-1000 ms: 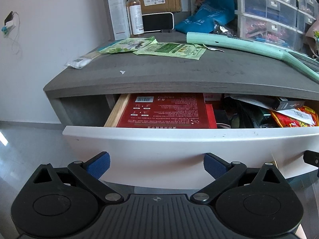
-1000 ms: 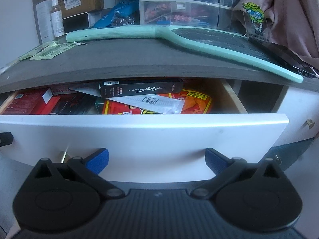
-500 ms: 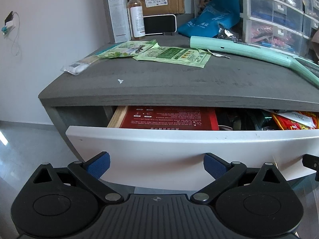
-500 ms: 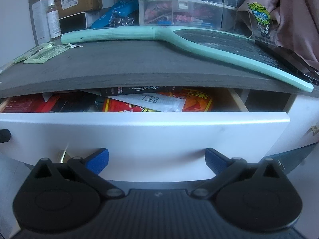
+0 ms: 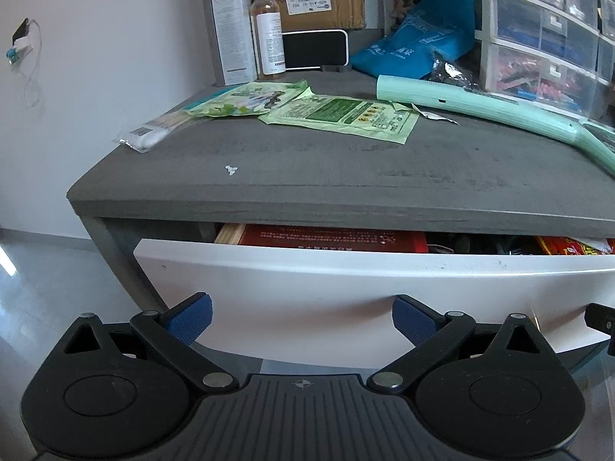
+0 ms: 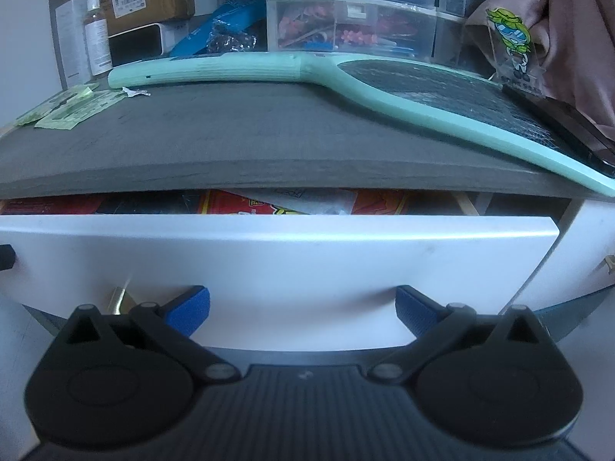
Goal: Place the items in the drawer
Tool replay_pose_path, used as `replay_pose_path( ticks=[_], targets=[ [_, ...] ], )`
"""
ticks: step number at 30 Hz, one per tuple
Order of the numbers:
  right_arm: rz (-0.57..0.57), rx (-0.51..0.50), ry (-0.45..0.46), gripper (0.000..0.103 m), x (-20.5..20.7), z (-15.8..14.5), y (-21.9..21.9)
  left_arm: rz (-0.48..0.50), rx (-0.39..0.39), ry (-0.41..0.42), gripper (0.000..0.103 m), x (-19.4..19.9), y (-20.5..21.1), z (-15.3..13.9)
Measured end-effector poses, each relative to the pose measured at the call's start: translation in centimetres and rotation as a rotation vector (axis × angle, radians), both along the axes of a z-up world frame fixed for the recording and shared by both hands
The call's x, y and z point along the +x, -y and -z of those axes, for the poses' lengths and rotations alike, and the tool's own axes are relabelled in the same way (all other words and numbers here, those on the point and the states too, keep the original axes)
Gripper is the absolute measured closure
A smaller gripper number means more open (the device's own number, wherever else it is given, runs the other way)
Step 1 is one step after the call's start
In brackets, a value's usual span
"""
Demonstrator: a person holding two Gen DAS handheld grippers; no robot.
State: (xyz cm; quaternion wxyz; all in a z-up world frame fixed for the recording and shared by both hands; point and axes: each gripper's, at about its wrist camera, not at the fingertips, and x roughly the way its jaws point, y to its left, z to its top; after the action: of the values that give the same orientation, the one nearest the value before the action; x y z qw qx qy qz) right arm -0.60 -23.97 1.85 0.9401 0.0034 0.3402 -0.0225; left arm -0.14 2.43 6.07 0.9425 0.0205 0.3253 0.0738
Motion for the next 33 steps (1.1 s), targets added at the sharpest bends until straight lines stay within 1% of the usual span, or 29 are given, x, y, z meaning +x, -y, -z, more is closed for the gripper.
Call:
replay_pose_path(
  ticks=[18, 25, 33],
  targets=[
    [0.001, 0.002, -0.005, 0.000, 2.4, 0.3, -0.4, -0.012, -0.006, -0.010, 0.001, 2.9, -0.2, 0.5],
    [0.002, 0.009, -0.004, 0.000, 3.8, 0.3, -0.4, -0.021, -0.009, -0.004, 0.001, 3.9, -0.1, 0.7],
    [0.001, 0.009, 0.002, 0.000, 4.2, 0.5, -0.4, -0.026, -0.008, 0.006, 0.001, 4.6, -0.1, 0.9]
  ],
)
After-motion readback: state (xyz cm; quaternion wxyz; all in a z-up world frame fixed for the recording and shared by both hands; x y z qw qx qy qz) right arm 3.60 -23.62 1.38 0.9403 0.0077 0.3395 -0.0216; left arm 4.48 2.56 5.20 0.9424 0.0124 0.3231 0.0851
